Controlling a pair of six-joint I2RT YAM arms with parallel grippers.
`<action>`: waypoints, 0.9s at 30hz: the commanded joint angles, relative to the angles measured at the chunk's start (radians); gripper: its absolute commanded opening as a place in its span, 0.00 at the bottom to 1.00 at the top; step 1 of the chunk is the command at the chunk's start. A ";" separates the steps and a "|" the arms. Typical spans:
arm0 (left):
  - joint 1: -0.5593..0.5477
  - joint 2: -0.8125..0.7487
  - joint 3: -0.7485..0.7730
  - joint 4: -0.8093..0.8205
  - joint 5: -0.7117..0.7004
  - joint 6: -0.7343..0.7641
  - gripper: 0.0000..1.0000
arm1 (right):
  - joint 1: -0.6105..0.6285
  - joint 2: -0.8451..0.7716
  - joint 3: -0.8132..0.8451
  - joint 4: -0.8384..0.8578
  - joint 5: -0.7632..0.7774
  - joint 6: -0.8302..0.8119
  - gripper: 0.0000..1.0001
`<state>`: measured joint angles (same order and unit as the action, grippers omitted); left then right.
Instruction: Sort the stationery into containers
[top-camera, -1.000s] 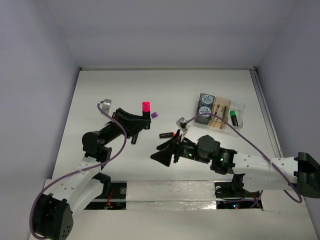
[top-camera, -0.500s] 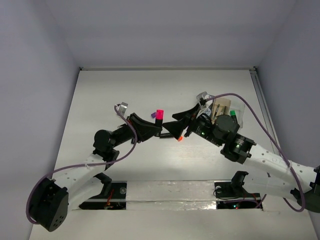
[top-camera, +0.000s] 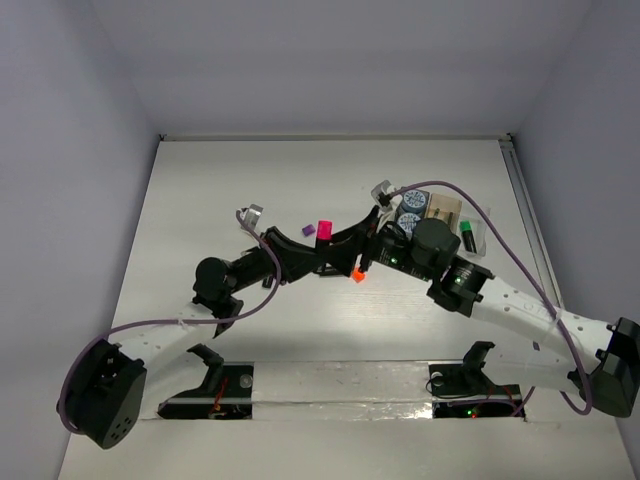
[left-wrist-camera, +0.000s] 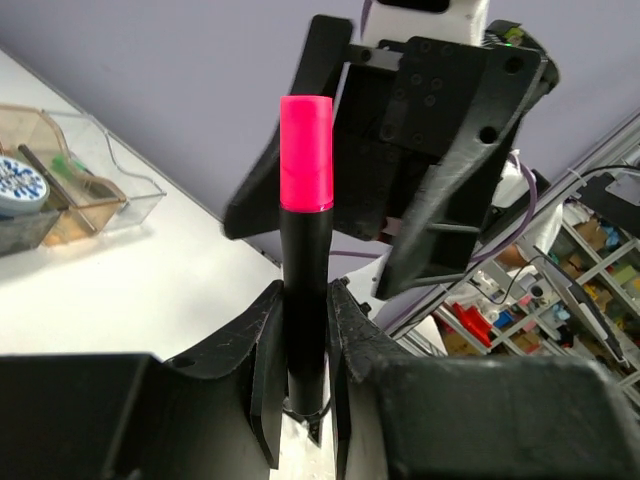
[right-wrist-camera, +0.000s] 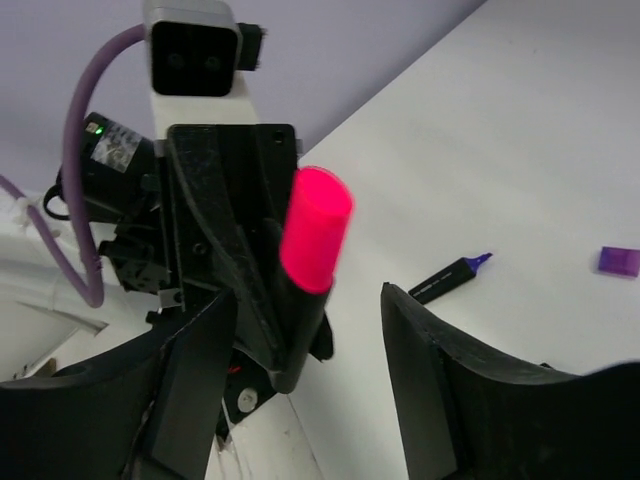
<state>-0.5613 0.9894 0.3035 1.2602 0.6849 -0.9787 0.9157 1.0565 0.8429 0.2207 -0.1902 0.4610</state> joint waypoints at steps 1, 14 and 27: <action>-0.003 0.020 -0.006 0.191 0.031 -0.029 0.00 | -0.005 0.013 0.025 0.103 -0.074 0.022 0.64; -0.012 0.041 -0.026 0.238 0.022 -0.061 0.00 | -0.023 0.017 -0.004 0.147 -0.097 0.076 0.26; -0.012 -0.063 -0.049 0.070 -0.027 0.023 0.47 | -0.168 -0.046 -0.047 0.088 -0.031 0.107 0.07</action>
<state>-0.5697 0.9886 0.2573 1.2842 0.6754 -1.0096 0.8036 1.0515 0.8120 0.2916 -0.2390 0.5529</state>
